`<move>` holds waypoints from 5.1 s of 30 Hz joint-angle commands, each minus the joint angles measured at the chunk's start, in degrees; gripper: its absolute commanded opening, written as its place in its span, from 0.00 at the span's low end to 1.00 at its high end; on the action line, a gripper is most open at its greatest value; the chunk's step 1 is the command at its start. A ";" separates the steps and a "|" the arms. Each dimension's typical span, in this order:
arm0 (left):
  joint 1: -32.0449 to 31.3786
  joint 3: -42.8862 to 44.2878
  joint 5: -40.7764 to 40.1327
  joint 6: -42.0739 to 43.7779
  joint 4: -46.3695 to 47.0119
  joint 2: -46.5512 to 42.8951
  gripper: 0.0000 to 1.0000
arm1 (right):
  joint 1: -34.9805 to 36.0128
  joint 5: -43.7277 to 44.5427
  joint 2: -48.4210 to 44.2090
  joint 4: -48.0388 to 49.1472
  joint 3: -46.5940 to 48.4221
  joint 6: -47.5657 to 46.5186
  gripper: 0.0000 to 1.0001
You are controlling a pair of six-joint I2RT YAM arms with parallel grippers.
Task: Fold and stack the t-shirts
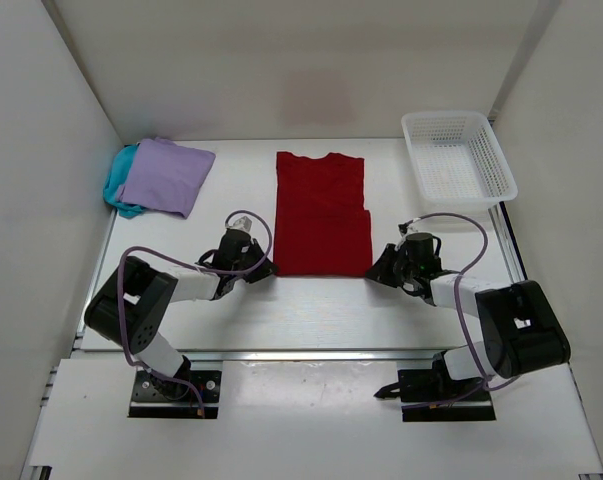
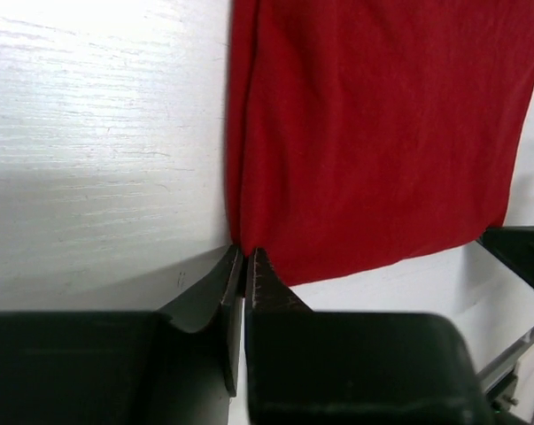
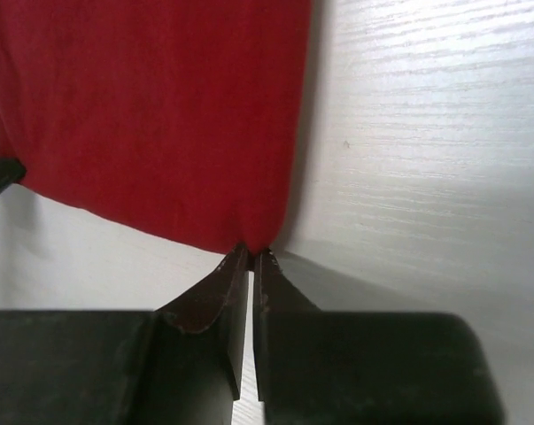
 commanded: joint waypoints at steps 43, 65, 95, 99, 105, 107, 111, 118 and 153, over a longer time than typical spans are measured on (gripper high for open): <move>12.25 47.57 -2.37 10.03 -28.77 9.66 0.05 | -5.63 -6.92 23.49 -18.52 56.05 -6.87 0.00; 7.69 36.97 2.81 3.00 -12.78 15.83 0.40 | 5.18 -2.72 23.88 -6.41 43.44 -4.76 0.02; 12.25 12.96 1.32 -0.08 -3.28 8.95 0.68 | 5.45 0.10 7.62 -2.18 28.13 -2.47 0.49; 10.76 19.90 2.37 0.36 -4.96 16.51 0.71 | 6.41 -1.73 5.69 0.35 26.38 -2.30 0.50; 6.02 34.03 7.29 -1.05 -5.65 27.41 0.22 | 5.53 -3.14 4.28 2.04 24.01 -0.98 0.51; 4.87 38.60 7.21 -0.70 -7.06 28.66 0.06 | 4.75 -4.46 4.45 2.91 22.96 -0.11 0.50; 5.04 54.05 7.82 1.50 -14.42 30.41 0.00 | 1.94 -9.46 1.83 9.85 14.89 6.29 0.48; 14.26 81.23 10.45 5.19 -29.11 32.00 0.00 | 0.61 -11.41 -2.74 12.85 4.94 7.73 0.48; 16.76 13.67 2.29 10.28 -17.86 -7.02 0.99 | 21.18 -2.70 -1.25 3.35 3.88 -3.35 1.00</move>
